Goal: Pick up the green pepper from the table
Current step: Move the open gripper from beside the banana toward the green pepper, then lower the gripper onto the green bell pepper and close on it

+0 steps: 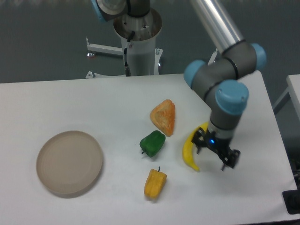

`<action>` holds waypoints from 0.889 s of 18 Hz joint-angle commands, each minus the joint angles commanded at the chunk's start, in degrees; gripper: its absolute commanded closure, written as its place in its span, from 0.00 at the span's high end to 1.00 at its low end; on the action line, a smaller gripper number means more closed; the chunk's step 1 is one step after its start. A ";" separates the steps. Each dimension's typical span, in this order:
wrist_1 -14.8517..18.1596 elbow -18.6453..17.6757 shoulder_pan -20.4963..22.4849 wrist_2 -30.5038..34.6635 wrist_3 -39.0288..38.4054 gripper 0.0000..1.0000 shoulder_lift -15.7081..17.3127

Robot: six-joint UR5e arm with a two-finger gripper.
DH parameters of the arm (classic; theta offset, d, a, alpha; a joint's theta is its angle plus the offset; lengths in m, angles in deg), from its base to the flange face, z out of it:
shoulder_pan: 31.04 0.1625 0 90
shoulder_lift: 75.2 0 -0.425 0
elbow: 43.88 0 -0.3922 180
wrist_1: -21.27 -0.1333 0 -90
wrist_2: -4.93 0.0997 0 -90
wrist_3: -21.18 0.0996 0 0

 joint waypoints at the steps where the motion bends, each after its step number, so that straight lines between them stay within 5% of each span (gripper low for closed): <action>1: -0.26 -1.32 -0.17 -0.71 -1.59 1.00 0.79; 9: -2.54 -10.47 -4.21 -1.77 -4.33 1.00 4.84; 16: -4.66 -12.06 -6.33 -1.77 -5.21 1.00 4.76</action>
